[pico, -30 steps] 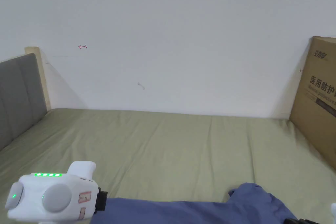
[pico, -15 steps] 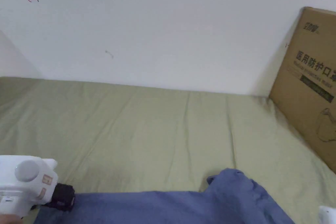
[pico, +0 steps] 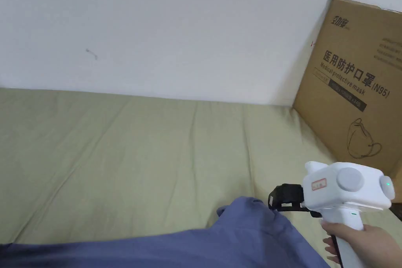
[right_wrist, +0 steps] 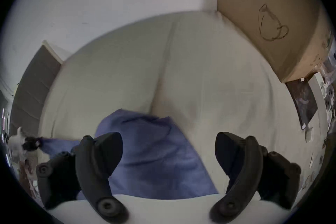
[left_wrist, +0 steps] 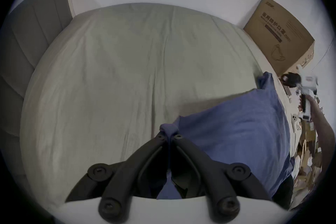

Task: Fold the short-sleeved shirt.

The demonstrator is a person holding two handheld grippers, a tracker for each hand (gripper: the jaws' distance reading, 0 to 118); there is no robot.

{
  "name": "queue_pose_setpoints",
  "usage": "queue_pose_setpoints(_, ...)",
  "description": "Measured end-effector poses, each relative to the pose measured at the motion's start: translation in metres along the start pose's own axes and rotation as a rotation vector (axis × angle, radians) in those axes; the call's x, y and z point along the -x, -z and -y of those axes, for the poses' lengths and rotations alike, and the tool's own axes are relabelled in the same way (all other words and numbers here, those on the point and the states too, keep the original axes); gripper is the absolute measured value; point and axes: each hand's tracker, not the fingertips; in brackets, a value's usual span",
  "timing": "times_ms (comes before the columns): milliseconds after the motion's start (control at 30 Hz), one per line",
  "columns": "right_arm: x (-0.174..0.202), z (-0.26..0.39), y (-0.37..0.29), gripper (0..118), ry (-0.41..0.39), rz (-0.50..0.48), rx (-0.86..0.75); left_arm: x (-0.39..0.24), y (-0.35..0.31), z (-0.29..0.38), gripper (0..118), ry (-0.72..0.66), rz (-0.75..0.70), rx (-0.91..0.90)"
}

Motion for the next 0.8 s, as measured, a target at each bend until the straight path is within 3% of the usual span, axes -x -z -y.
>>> queue_pose_setpoints(100,-0.003,-0.002,0.034,101,0.033,0.018,0.09,0.003,0.0,0.003,1,-0.008,0.0,0.001)
queue_pose_setpoints(200,0.0,0.005,0.056,78,0.017,0.018,0.193,0.003,0.002,0.004,1,-0.005,-0.007,0.009)
queue_pose_setpoints(233,0.001,0.007,0.054,66,0.017,0.037,0.179,0.003,0.004,0.005,1,0.001,-0.011,0.012)
queue_pose_setpoints(267,0.004,0.007,0.044,34,-0.009,0.071,0.136,0.003,0.005,0.005,1,0.011,-0.018,0.009)
queue_pose_setpoints(300,0.008,0.008,0.034,17,-0.021,0.038,0.099,0.002,0.004,0.005,1,0.015,-0.022,0.007)
queue_pose_setpoints(333,0.009,0.007,0.027,17,-0.024,-0.038,0.09,0.002,0.002,0.005,1,0.015,-0.019,0.006)
queue_pose_setpoints(367,0.014,0.011,0.015,0,-0.022,-0.044,0.056,0.0,-0.001,0.006,1,0.008,-0.012,0.002)
queue_pose_setpoints(467,0.022,0.017,-0.029,0,-0.092,-0.05,-0.028,-0.007,-0.02,0.003,1,0.008,-0.013,-0.039)
queue_pose_setpoints(800,0.005,0.035,-0.235,0,-0.002,-0.139,-0.331,-0.048,-0.165,-0.021,1,0.057,0.004,-0.309)
